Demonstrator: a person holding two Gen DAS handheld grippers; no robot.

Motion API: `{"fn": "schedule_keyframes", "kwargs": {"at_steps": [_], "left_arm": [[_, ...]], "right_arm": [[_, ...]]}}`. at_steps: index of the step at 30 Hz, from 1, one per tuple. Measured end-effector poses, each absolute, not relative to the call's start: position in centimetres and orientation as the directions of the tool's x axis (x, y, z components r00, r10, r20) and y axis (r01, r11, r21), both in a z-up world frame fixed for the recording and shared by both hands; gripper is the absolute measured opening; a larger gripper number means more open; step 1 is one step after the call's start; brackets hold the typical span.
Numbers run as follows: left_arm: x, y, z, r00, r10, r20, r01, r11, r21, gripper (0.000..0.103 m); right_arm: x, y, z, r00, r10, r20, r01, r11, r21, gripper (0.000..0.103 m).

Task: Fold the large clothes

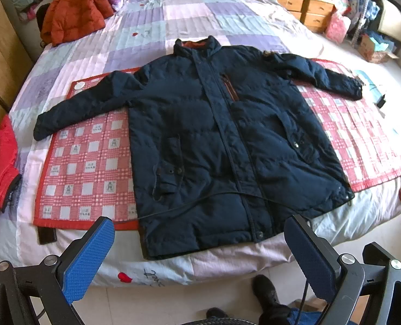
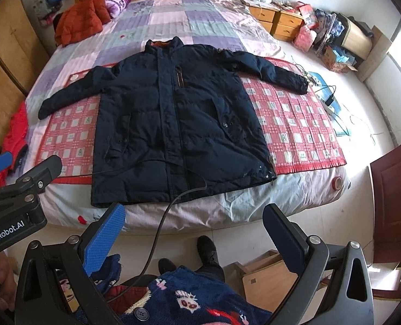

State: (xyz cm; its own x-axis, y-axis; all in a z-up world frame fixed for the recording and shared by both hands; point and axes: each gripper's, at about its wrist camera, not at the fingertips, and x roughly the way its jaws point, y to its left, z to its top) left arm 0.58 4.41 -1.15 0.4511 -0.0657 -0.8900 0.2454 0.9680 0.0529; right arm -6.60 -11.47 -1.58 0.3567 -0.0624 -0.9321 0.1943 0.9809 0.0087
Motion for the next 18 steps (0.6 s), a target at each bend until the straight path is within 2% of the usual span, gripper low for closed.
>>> {"fn": "schedule_keyframes", "kwargs": {"at_steps": [18], "left_arm": [[5.5, 1.6, -4.7, 0.347, 0.029, -0.937, 0.194, 0.976, 0.102, 0.103]], "right_arm": [[-1.3, -14.1, -4.7, 0.276, -0.019, -0.961, 0.158, 0.987, 0.026, 0.103]]}}
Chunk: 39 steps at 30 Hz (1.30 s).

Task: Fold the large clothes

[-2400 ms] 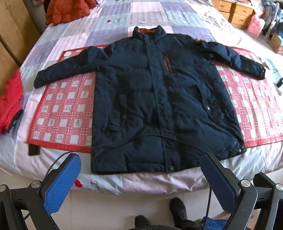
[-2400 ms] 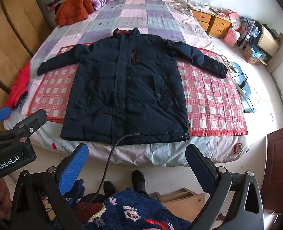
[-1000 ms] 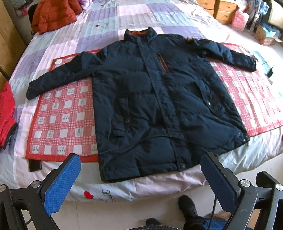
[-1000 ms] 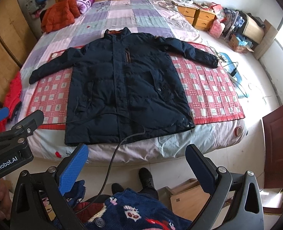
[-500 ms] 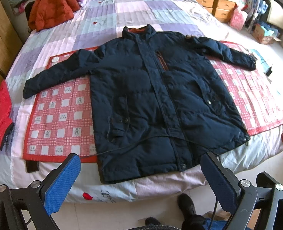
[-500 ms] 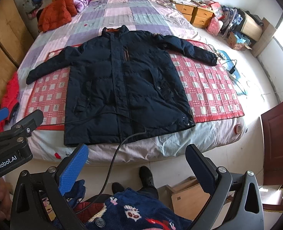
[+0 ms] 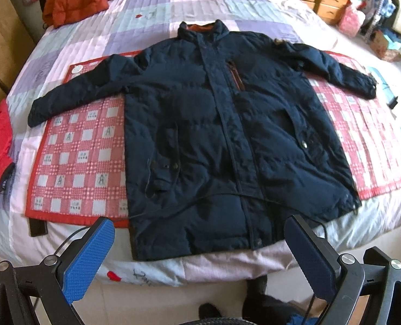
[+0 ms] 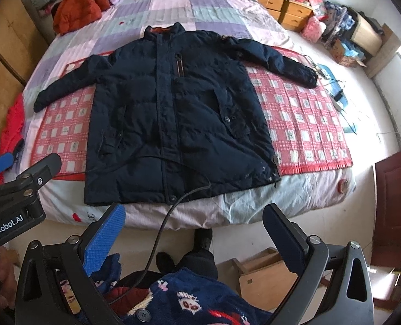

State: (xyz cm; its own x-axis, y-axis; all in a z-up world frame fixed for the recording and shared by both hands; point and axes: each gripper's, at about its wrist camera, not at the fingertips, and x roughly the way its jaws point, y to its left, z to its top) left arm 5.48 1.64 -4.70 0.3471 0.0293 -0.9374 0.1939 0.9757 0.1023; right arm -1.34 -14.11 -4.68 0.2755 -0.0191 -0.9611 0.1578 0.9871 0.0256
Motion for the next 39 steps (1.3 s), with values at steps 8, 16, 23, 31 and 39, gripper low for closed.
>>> {"fn": "schedule_keyframes", "kwargs": {"at_steps": [8, 16, 23, 31, 39], "left_arm": [[9.7, 0.1, -11.2, 0.314, 0.056, -0.948, 0.091, 0.992, 0.088, 0.103], [13.7, 2.6, -22.3, 0.259, 0.123, -0.958, -0.024, 0.992, 0.121, 0.103], [18.2, 2.0, -31.9, 0.304, 0.125, -0.944, 0.054, 0.987, 0.148, 0.103], [17.8, 6.0, -37.9, 0.344, 0.05, -0.937, 0.121, 0.988, 0.097, 0.103], [12.8, 13.8, -36.4, 0.345, 0.051, -0.937, 0.064, 0.995, 0.078, 0.103]], "right_arm": [[4.0, -20.1, -7.6, 0.472, -0.037, -0.881, 0.051, 0.999, -0.014, 0.103], [9.9, -24.4, -22.2, 0.304, -0.062, -0.951, -0.092, 0.991, -0.093, 0.103], [14.9, -20.6, -31.4, 0.325, -0.027, -0.945, -0.15, 0.985, -0.079, 0.103], [16.7, -19.4, -39.5, 0.356, 0.048, -0.933, -0.241, 0.97, -0.042, 0.103], [10.2, -28.4, -39.2, 0.365, -0.067, -0.928, 0.003, 0.997, -0.071, 0.103]]}}
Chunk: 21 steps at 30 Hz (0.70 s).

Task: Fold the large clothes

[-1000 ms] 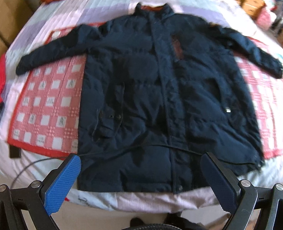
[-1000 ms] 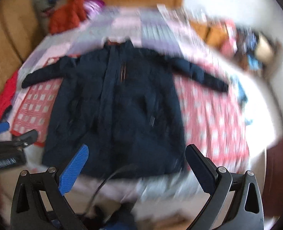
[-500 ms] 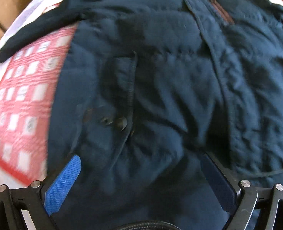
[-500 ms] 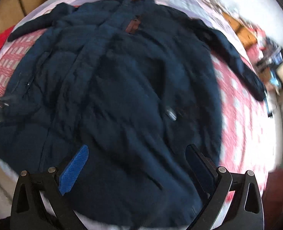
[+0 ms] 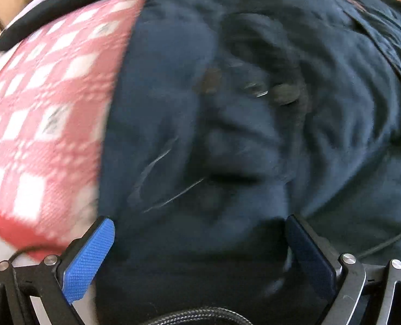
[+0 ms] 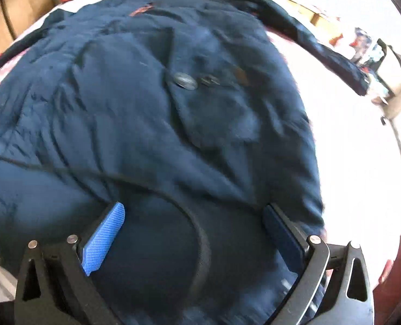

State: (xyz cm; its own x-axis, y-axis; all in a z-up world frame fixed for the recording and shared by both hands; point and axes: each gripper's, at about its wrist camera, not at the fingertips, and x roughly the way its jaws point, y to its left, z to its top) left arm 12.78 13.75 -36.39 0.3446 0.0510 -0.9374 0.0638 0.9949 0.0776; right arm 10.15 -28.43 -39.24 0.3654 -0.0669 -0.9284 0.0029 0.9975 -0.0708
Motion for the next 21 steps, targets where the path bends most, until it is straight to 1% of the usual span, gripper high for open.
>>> {"fn": "schedule_keyframes", "kwargs": {"at_steps": [2, 4, 6, 8, 10, 11, 13, 16, 18, 21], "left_arm": [[11.9, 14.4, -35.8, 0.354, 0.076, -0.932, 0.085, 0.99, 0.112, 0.103], [11.7, 15.6, -35.9, 0.353, 0.086, -0.932, 0.072, 0.99, 0.119, 0.103], [11.4, 17.3, -35.5, 0.331, 0.093, -0.939, 0.023, 0.994, 0.106, 0.103], [11.3, 19.0, -34.7, 0.311, 0.13, -0.941, -0.033, 0.991, 0.126, 0.103], [11.6, 19.2, -34.4, 0.312, 0.162, -0.936, -0.057, 0.987, 0.151, 0.103], [12.1, 19.1, -33.3, 0.335, 0.16, -0.929, -0.055, 0.987, 0.15, 0.103], [13.8, 17.5, -30.6, 0.409, 0.124, -0.904, -0.026, 0.992, 0.125, 0.103], [18.0, 13.6, -28.1, 0.485, 0.031, -0.874, 0.063, 0.996, 0.07, 0.103], [22.2, 10.0, -27.7, 0.512, -0.033, -0.858, 0.119, 0.992, 0.034, 0.103], [28.3, 5.1, -27.9, 0.543, -0.128, -0.83, 0.204, 0.979, -0.018, 0.103]], "right_arm": [[10.0, -28.4, -39.0, 0.35, -0.084, -0.933, 0.003, 0.996, -0.089, 0.103], [10.1, -28.4, -38.9, 0.339, -0.093, -0.936, -0.009, 0.995, -0.102, 0.103], [9.9, -29.5, -38.9, 0.321, -0.09, -0.943, -0.001, 0.995, -0.095, 0.103], [9.8, -29.7, -39.3, 0.295, -0.098, -0.951, 0.017, 0.995, -0.098, 0.103], [10.2, -30.1, -38.6, 0.267, -0.142, -0.953, 0.043, 0.99, -0.136, 0.103], [10.6, -30.2, -37.8, 0.267, -0.17, -0.949, 0.048, 0.986, -0.163, 0.103], [11.8, -29.6, -35.7, 0.32, -0.181, -0.93, 0.036, 0.983, -0.179, 0.103], [15.4, -28.0, -32.3, 0.437, -0.142, -0.888, 0.027, 0.989, -0.144, 0.103], [20.7, -26.5, -31.8, 0.477, -0.073, -0.876, 0.018, 0.997, -0.074, 0.103], [28.1, -24.0, -32.6, 0.509, -0.018, -0.861, -0.009, 1.0, -0.026, 0.103]]}}
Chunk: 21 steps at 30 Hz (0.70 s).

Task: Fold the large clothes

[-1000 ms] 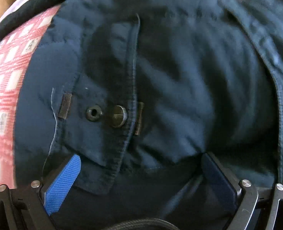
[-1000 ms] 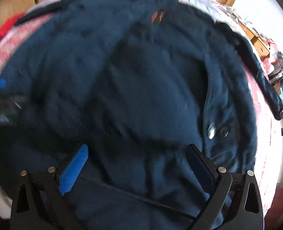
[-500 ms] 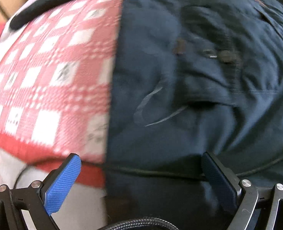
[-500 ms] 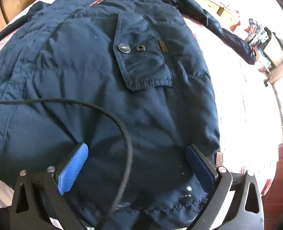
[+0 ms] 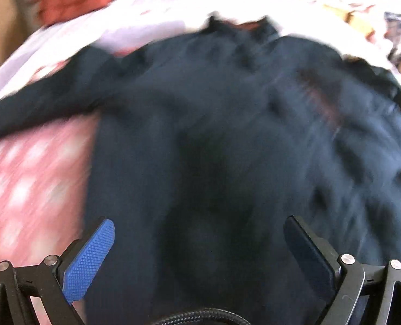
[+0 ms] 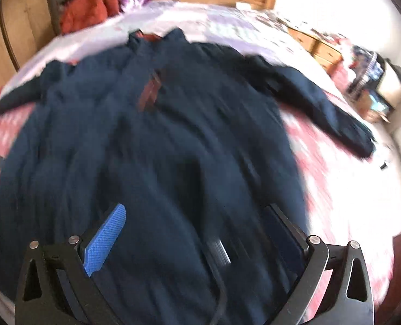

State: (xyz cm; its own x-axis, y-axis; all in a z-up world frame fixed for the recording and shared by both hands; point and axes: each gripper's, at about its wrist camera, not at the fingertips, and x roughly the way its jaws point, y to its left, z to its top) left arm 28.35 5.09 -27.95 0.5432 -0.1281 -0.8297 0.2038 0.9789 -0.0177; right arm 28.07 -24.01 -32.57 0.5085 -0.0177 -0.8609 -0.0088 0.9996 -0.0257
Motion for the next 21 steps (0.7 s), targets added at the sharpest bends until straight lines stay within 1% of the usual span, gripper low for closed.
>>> {"fn": "schedule_keyframes", "kwargs": {"at_steps": [2, 4, 6, 7, 8, 10, 11, 13, 15, 16, 17, 19, 21], "left_arm": [[32.1, 2.5, -29.3, 0.543, -0.13, -0.83, 0.239, 0.971, 0.004, 0.103], [35.2, 1.3, -31.3, 0.525, -0.099, -0.845, 0.243, 0.969, 0.037, 0.103], [37.5, 1.6, -33.8, 0.508, -0.018, -0.861, 0.224, 0.968, 0.112, 0.103], [38.4, 2.6, -34.9, 0.5, 0.018, -0.866, 0.205, 0.969, 0.139, 0.103], [39.0, 4.8, -35.7, 0.492, 0.02, -0.87, 0.172, 0.978, 0.12, 0.103], [39.2, 8.5, -36.2, 0.504, 0.079, -0.86, 0.084, 0.987, 0.14, 0.103], [39.5, 11.5, -36.4, 0.498, 0.125, -0.858, 0.017, 0.988, 0.154, 0.103], [40.0, 14.3, -36.0, 0.475, 0.136, -0.869, -0.051, 0.991, 0.127, 0.103], [40.9, 15.4, -34.5, 0.488, 0.193, -0.851, -0.096, 0.981, 0.168, 0.103], [41.2, 15.2, -33.9, 0.506, 0.194, -0.841, -0.095, 0.981, 0.169, 0.103], [41.9, 14.2, -32.5, 0.541, 0.169, -0.824, -0.083, 0.986, 0.147, 0.103], [43.7, 11.0, -30.2, 0.593, 0.08, -0.801, -0.023, 0.996, 0.083, 0.103], [46.1, 7.0, -29.3, 0.604, 0.026, -0.797, 0.041, 0.997, 0.063, 0.103]], "right_arm": [[34.1, -22.1, -34.1, 0.506, -0.001, -0.863, -0.04, 0.999, -0.024, 0.103], [38.9, -21.1, -36.2, 0.477, 0.001, -0.879, -0.057, 0.998, -0.03, 0.103], [42.7, -21.0, -38.5, 0.427, -0.002, -0.904, -0.049, 0.998, -0.025, 0.103], [44.0, -21.7, -39.7, 0.401, -0.026, -0.916, -0.037, 0.998, -0.045, 0.103], [45.0, -22.9, -40.8, 0.386, -0.056, -0.921, -0.029, 0.997, -0.073, 0.103], [45.9, -26.8, -41.6, 0.396, -0.048, -0.917, -0.001, 0.999, -0.053, 0.103], [45.8, -28.8, -41.8, 0.403, -0.068, -0.913, 0.032, 0.998, -0.06, 0.103], [45.8, -33.0, -42.0, 0.401, -0.111, -0.91, 0.108, 0.991, -0.073, 0.103], [46.0, -36.0, -42.1, 0.378, -0.136, -0.916, 0.154, 0.985, -0.082, 0.103], [46.2, -36.6, -41.8, 0.383, -0.16, -0.91, 0.169, 0.98, -0.101, 0.103], [46.8, -36.4, -41.3, 0.405, -0.172, -0.898, 0.167, 0.98, -0.112, 0.103], [48.4, -34.6, -40.1, 0.471, -0.131, -0.872, 0.122, 0.989, -0.083, 0.103], [50.9, -30.8, -39.5, 0.512, -0.053, -0.858, 0.023, 0.999, -0.048, 0.103]]}}
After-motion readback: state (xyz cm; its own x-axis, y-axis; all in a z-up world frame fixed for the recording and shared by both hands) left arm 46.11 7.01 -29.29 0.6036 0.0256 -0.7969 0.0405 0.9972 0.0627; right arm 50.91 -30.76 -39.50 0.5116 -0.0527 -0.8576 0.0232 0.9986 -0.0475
